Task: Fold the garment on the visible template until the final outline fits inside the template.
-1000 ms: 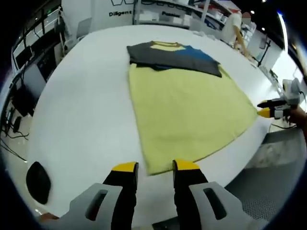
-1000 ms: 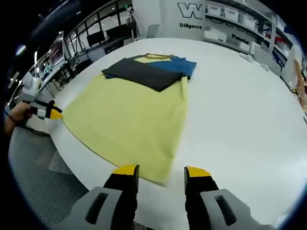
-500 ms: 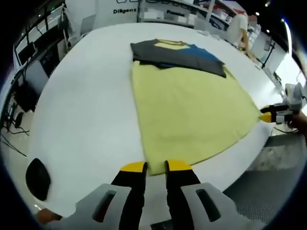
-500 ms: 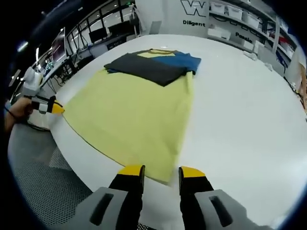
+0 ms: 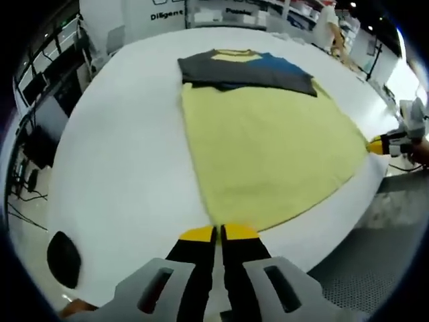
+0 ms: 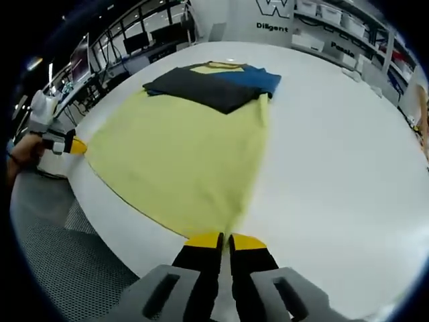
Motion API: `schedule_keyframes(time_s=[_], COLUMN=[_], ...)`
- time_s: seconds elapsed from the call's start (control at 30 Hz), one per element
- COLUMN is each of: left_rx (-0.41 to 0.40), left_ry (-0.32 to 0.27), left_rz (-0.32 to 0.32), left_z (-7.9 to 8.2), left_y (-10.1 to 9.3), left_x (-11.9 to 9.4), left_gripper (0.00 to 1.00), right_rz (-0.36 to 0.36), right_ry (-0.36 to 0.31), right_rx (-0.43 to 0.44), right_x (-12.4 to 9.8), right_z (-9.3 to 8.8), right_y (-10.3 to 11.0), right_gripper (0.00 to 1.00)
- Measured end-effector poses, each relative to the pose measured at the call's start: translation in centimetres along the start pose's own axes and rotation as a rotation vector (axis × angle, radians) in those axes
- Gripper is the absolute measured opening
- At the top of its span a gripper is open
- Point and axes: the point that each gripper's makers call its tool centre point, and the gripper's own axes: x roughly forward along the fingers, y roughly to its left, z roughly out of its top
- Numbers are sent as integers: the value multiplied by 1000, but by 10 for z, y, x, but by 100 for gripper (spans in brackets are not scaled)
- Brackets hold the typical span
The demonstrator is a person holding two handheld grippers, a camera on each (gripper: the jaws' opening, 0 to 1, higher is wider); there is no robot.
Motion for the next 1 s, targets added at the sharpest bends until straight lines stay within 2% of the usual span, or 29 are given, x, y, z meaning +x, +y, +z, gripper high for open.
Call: schedule_keyframes(time_s=[0.17,0.4,0.63,0.77,1.0], left_rx=[6,62,67,115,145], left_ry=[20,84,134,181,215], left_rz=[-16,-33,-66,-73,-82], left_z=[-4,-17,-27,-36,-44], left_y=[-2,-12,-19,-25,-29], left_x=[-2,-8,-12,-16,-20], left_gripper=[1,1,1,1,1], right_rz=[-3,11,18,20,30], right_ry=[39,113,183,216,260], right_rx=[-14,-10,-34,-31,-55], right_x=[-4,-13,-21,-25,-30], right_z=[-4,-18,-35,-42,-52], right_y=[0,3,6,7,11], right_gripper=[0,0,0,0,0])
